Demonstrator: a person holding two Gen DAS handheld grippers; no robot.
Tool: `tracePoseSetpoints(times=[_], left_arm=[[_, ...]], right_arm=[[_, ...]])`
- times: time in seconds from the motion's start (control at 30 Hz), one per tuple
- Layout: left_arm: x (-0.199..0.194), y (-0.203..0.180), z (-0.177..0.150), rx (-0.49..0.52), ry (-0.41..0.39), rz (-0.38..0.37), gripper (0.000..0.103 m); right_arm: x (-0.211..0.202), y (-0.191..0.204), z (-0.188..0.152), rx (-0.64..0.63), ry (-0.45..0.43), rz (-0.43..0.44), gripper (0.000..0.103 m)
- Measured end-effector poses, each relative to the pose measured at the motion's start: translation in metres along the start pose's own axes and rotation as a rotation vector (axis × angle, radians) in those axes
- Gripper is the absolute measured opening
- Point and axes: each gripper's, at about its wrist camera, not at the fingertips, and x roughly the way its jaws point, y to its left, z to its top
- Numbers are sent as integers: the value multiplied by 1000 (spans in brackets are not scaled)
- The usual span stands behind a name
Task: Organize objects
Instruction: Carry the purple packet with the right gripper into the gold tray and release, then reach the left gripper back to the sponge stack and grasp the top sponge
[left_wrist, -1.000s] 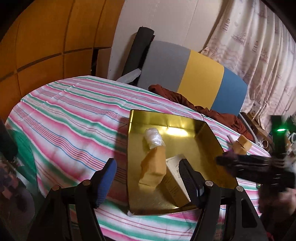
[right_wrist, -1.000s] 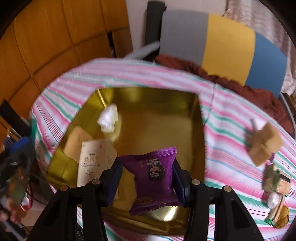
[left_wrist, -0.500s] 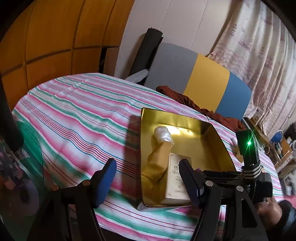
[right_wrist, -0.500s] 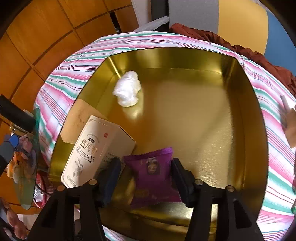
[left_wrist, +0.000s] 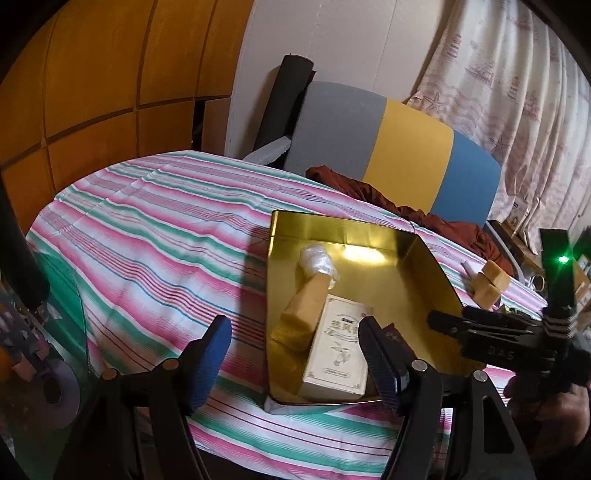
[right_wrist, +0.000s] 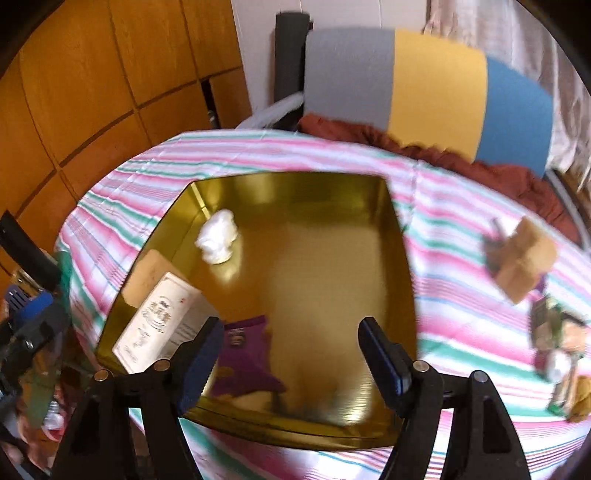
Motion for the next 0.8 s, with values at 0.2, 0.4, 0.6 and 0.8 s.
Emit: tracePoseSetpoints(times=[0.2,0.4,0.6,0.8], left_arm=[[-2,-27,1,50,-6,-5,77],[0,-61,0,134,3,-38,79],[3,-93,-1,207,17,-86,79],[9,-126,-3,265,37,-145,79]], right_arm=[[-19,-20,-10,-24,-48,-87,81],[-30,-57,-19,12,-49,-151,82],[-38,-107,-27,60,-37,-222,82],[-51,-165,-31,105,-30,-311,82]])
